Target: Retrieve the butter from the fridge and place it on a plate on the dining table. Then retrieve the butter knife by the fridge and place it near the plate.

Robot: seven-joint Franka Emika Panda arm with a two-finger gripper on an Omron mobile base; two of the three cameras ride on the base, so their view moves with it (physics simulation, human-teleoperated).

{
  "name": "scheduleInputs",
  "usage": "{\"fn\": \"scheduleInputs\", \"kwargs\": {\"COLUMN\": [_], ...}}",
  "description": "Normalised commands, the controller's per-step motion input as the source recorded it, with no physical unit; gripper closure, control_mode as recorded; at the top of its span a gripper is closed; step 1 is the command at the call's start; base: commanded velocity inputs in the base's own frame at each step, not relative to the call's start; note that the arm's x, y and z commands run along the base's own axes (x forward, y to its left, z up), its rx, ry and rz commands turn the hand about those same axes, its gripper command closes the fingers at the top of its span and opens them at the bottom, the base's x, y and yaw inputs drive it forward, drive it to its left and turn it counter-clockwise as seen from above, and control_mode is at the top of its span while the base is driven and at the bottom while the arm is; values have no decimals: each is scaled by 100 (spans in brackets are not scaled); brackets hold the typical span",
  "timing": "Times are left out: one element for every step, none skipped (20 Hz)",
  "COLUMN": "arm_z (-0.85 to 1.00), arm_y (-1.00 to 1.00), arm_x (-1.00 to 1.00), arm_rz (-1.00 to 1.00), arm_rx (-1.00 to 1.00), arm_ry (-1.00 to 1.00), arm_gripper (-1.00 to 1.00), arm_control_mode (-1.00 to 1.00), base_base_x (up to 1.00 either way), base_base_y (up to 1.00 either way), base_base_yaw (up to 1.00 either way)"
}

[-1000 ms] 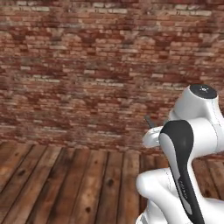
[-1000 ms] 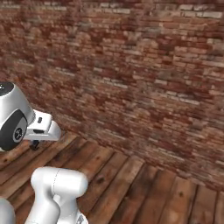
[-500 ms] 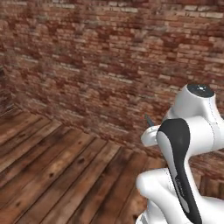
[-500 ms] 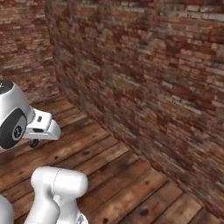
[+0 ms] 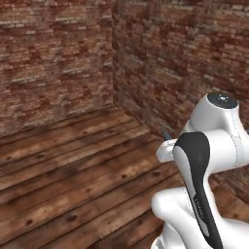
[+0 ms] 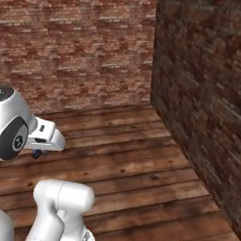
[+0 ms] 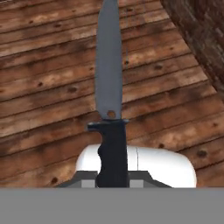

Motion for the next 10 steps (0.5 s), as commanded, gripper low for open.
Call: {"fn": "scheduleInputs", "kwargs": {"arm_z": [0,0,0,0,0,0,0,0,0,0], "arm_y": [0,0,0,0,0,0,0,0,0,0], "arm_x": [0,0,0,0,0,0,0,0,0,0], "arm_rz": [0,0,0,0,0,0,0,0,0,0], "arm_rx": [0,0,0,0,0,0,0,0,0,0], "arm_ry": [0,0,0,0,0,0,0,0,0,0], "arm_gripper": [100,100,100,100,100,100,100,100,100,100], "arm_control_mode": [100,100,100,100,100,100,100,100,100,100], "base_base_x": [20,21,25,29,31,34,33,29,22,19], "base_base_y": [-21,-15,-13,-12,-14,-14,-14,-13,-14,-21], "base_base_yaw": [84,83,82,82,82,82,82,81,81,81]}}
